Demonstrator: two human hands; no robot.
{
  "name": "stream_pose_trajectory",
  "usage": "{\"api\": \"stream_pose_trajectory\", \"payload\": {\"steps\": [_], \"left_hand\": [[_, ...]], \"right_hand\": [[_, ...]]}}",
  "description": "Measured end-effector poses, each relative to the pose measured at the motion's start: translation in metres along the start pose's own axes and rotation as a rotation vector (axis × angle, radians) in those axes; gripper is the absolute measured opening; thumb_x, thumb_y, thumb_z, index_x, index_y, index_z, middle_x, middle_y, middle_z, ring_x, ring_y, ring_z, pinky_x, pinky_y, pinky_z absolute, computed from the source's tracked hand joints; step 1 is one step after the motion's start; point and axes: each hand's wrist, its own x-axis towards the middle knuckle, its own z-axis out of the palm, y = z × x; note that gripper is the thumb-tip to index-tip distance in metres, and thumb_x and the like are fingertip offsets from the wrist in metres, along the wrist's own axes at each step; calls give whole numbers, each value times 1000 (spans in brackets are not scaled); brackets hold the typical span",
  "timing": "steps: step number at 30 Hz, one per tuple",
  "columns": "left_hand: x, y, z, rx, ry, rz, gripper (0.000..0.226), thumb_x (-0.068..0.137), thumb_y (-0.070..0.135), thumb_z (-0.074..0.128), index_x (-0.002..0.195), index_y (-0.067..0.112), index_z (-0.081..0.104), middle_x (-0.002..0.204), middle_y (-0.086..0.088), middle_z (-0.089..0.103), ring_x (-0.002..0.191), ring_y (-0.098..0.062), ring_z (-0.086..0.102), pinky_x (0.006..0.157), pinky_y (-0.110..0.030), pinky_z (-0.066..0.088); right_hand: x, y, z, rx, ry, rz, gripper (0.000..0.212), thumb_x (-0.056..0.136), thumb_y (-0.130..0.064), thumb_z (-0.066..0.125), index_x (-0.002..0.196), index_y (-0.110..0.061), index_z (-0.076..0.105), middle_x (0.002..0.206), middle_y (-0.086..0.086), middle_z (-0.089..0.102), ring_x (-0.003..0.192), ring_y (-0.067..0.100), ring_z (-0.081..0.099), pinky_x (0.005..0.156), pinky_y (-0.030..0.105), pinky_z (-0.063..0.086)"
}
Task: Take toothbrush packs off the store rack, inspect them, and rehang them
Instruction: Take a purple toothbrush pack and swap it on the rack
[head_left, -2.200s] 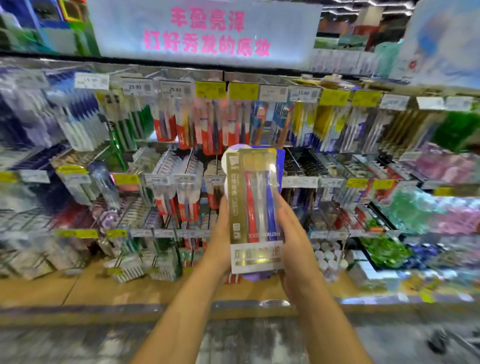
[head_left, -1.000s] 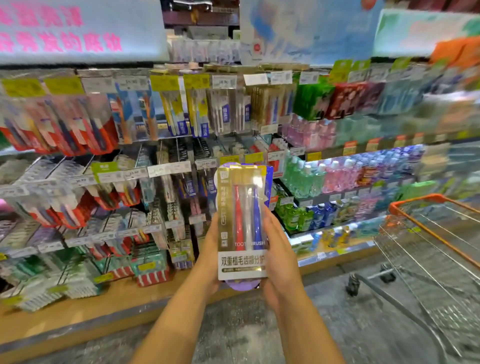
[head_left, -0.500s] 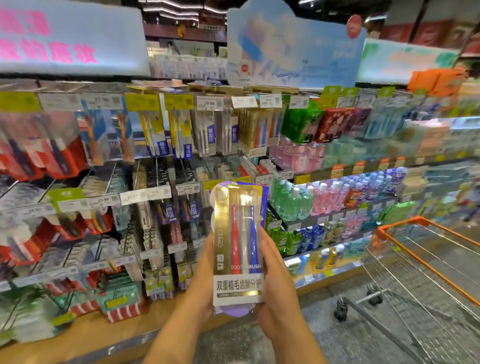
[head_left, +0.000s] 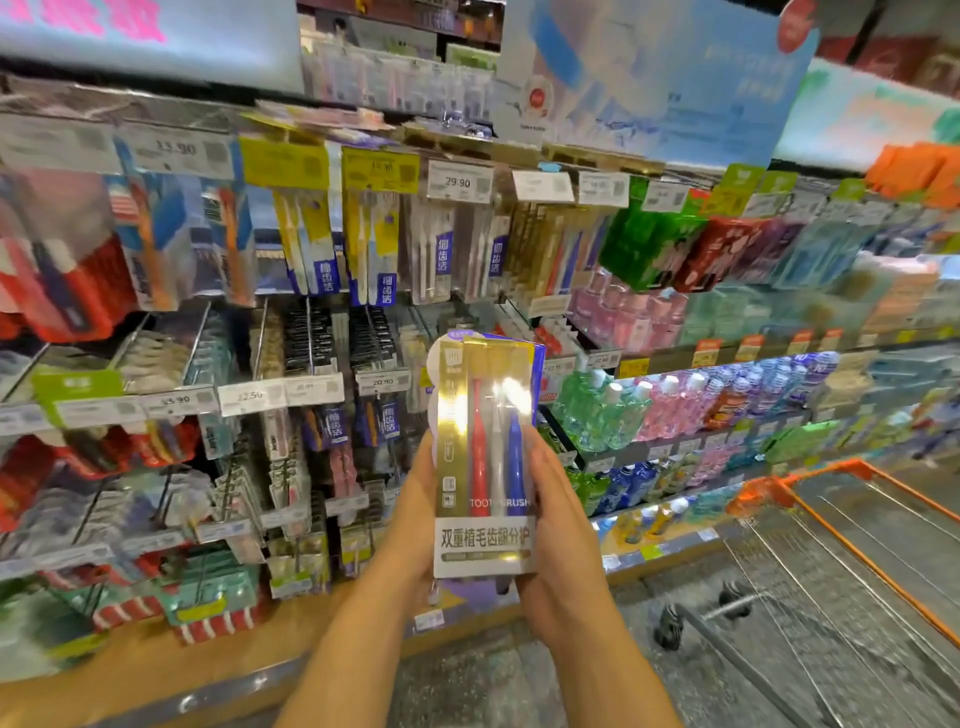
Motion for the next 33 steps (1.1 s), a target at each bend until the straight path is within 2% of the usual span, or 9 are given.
{"api": "stream_pose_trajectory", "payload": {"steps": [2,4,7,11,14,17,24,28,33], "left_hand": [[11,0,-11,22,-16,-50,28,101,47,50,107,35,75,99,-6,79,89,-20,78,81,-38,62],[21,2,-21,65,-38,-62,33,94,63,53,110,42,74,109,-5,79,102,-25,75,95,-49,57],[33,4,-24,44,-58,-118,81,77,86,50,134,31,64,135,-9,68,122,-25,67,106,-49,50],[44,7,-21,-115,-129,-63,78,78,80,24,122,36,70,120,-3,76,112,-21,72,87,-33,60],[48,8,-24,-86,-226,-33,87,54,97,52,119,43,73,125,-4,74,116,-25,70,93,-43,59],[59,5,-29,-78,-206,-42,117,52,84,78,149,25,49,141,-15,63,127,-37,62,103,-57,50],[73,-4,-27,-178,-202,-127,122,48,66,92,151,21,45,136,-16,66,119,-36,68,86,-45,61],[83,-13,-10,-254,-186,-112,110,53,58,92,147,21,50,129,-16,71,108,-33,73,78,-40,62],[99,-19,18,-198,-149,-94,84,72,48,70,147,16,51,130,-17,70,111,-33,71,84,-40,60]], "right_hand": [[9,4,8,-55,3,-7,36,104,-38,50,136,-32,64,129,-4,72,116,18,70,101,46,54],[19,7,15,-101,24,-14,33,104,-42,49,132,-36,66,122,-4,75,109,18,74,96,47,58],[34,12,17,-144,62,-19,32,106,-42,47,132,-38,65,122,-5,75,108,18,74,95,48,58],[50,13,20,-184,68,-22,33,108,-39,41,135,-39,62,123,-7,74,107,17,74,91,44,59],[58,11,21,-210,69,-45,32,108,-36,41,132,-38,63,117,-9,77,104,15,75,86,39,60],[66,10,21,-221,68,-67,32,109,-33,41,131,-38,64,115,-9,77,102,15,76,81,36,61],[77,8,13,-198,62,-71,30,107,-33,44,128,-40,65,113,-9,78,99,16,76,73,29,62],[90,-3,-1,-166,61,-71,30,107,-32,45,127,-39,67,120,-6,76,105,19,75,77,32,63],[111,-18,-26,-133,5,-55,34,107,-36,44,135,-35,63,122,-7,75,107,16,74,85,36,61]]}}
